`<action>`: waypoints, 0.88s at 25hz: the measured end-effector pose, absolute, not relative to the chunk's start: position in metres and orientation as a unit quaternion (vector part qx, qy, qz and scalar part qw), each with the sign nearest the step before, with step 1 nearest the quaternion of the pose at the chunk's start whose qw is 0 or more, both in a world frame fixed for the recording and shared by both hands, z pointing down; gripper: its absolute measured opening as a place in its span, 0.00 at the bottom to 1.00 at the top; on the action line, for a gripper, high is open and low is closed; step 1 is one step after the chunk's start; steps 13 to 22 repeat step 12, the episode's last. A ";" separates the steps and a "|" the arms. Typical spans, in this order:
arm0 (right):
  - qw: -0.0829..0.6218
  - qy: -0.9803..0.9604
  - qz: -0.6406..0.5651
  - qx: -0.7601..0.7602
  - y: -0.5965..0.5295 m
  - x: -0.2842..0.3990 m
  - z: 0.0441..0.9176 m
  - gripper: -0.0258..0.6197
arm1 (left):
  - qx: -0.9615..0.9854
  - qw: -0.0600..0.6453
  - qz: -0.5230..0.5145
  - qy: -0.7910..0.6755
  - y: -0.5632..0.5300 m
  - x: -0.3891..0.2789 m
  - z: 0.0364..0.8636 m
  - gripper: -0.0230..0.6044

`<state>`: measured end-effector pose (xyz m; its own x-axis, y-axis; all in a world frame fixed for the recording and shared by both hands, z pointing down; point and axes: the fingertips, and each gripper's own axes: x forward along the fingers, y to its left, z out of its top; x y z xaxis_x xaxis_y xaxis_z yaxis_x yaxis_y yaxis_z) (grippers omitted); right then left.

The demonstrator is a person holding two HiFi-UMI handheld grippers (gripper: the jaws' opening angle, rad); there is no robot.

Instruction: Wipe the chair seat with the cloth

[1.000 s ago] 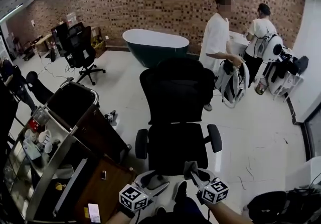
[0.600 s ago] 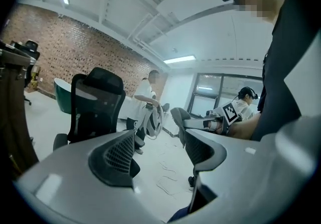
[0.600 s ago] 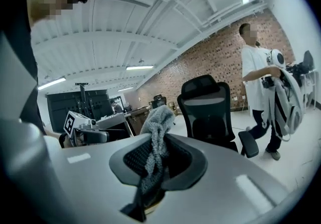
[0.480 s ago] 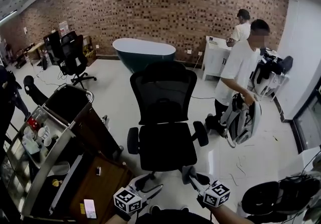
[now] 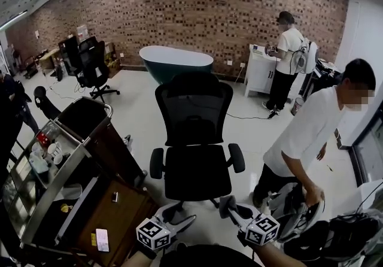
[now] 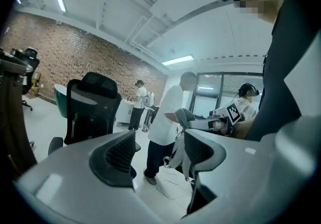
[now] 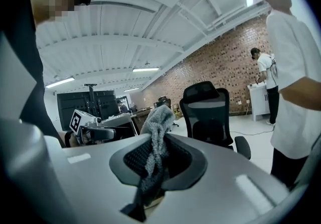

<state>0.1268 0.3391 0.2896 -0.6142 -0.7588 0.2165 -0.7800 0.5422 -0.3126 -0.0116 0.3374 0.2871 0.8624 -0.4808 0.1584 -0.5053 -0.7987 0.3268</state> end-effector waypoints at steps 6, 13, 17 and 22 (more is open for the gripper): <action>0.022 -0.883 0.188 0.430 0.340 0.130 0.285 0.11 | 0.945 0.176 0.028 -0.274 0.341 -0.011 0.283 0.56; 0.017 -0.881 0.185 0.436 0.340 0.130 0.282 0.11 | 0.944 0.171 0.026 -0.280 0.344 -0.015 0.281 0.56; 0.017 -0.881 0.185 0.436 0.340 0.130 0.282 0.11 | 0.944 0.171 0.026 -0.280 0.344 -0.015 0.281 0.56; 0.017 -0.881 0.185 0.436 0.340 0.130 0.282 0.11 | 0.944 0.171 0.026 -0.280 0.344 -0.015 0.281 0.56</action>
